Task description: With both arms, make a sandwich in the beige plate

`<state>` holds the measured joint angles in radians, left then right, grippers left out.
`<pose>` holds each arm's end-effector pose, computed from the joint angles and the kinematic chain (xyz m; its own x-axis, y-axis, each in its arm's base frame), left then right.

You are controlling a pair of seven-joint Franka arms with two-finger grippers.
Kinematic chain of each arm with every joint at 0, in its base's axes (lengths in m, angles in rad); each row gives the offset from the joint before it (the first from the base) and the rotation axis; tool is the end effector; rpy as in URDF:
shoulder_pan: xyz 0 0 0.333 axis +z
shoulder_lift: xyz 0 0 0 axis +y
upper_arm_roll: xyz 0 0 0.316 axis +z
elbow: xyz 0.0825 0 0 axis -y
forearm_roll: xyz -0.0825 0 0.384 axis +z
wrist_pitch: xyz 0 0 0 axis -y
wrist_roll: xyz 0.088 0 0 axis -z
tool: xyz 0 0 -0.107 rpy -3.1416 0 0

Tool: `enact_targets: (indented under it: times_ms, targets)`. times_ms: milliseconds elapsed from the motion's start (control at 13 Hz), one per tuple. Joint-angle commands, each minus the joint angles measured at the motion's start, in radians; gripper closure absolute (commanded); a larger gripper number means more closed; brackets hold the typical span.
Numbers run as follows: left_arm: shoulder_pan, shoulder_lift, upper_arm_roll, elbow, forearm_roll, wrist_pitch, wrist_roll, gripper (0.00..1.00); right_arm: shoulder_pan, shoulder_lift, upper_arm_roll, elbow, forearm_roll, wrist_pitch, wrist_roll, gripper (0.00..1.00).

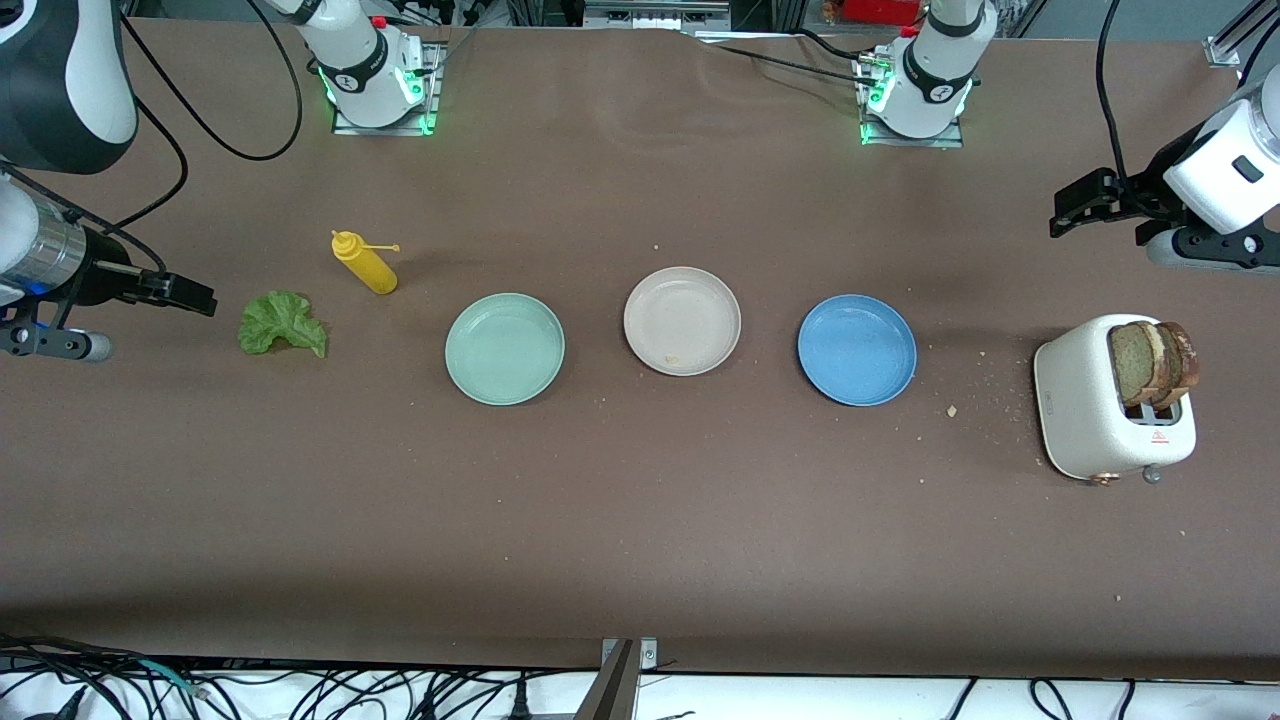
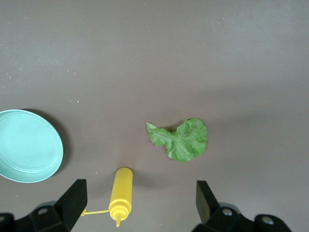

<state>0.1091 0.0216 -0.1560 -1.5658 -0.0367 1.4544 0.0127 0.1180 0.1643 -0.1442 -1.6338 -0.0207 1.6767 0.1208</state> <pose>0.5468 -0.0290 0.6058 0.9892 -0.0638 -0.1317 -0.0588 -0.9974 0.0417 0.5998 -0.0124 0.5092 0.9829 -0.1449 -0.1133 -0.1391 -0.9886 0.0578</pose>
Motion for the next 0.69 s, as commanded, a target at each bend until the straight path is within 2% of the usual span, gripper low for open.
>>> enact_targets:
  times_ms: [0, 617]
  targets:
    - [0.006, 0.006, -0.005, 0.024, 0.032, -0.019, 0.02, 0.0, -0.004, -0.014, 0.0, -0.009, 0.018, -0.006, 0.0, 0.0]
    - [0.006, 0.006, -0.005, 0.024, 0.032, -0.019, 0.02, 0.0, -0.004, -0.011, 0.002, -0.008, 0.016, 0.0, 0.0, 0.0]
